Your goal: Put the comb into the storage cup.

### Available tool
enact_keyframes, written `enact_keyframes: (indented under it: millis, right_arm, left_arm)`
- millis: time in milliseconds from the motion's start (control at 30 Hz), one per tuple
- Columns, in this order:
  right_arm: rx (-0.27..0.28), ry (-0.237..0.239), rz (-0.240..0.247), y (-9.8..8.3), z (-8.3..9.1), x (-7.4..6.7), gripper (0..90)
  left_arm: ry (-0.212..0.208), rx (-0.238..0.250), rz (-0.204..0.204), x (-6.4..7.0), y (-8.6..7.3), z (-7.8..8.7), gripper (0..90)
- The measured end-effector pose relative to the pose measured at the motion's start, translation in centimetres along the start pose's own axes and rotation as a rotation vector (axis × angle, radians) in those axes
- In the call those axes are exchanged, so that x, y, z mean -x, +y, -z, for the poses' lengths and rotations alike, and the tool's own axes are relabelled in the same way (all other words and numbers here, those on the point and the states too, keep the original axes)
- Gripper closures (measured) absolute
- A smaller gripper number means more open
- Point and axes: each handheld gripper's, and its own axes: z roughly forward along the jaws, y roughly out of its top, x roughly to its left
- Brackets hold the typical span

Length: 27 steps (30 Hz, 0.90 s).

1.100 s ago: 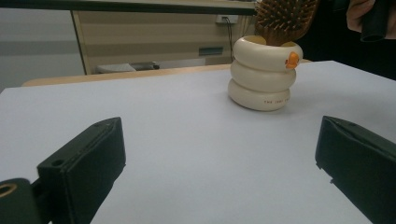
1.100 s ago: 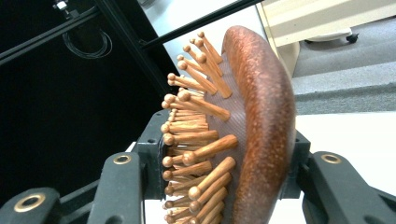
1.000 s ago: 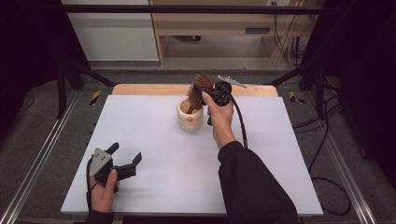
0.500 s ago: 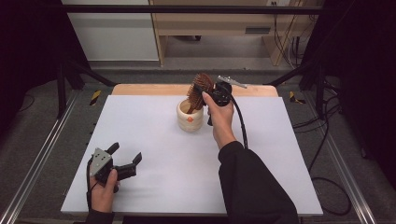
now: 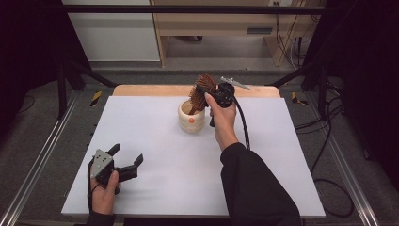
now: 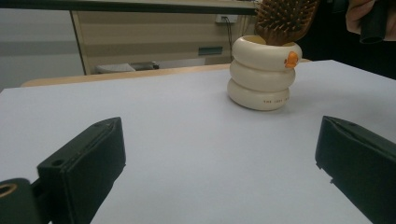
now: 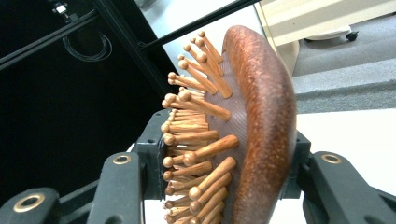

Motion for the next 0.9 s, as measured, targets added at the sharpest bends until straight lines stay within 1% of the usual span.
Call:
enact_keyframes:
  millis: [533,900]
  right_arm:
    - [-0.004,-0.004,-0.021,0.01,0.08,0.33,48.4]
    - [-0.007,-0.004,-0.027,0.04,0.08,0.55,47.6]
  left_arm:
    - [-0.004,-0.003,-0.002,0.05,0.0,-0.03,1.6]
    - [-0.004,-0.002,-0.002,0.06,0.0,-0.02,1.6]
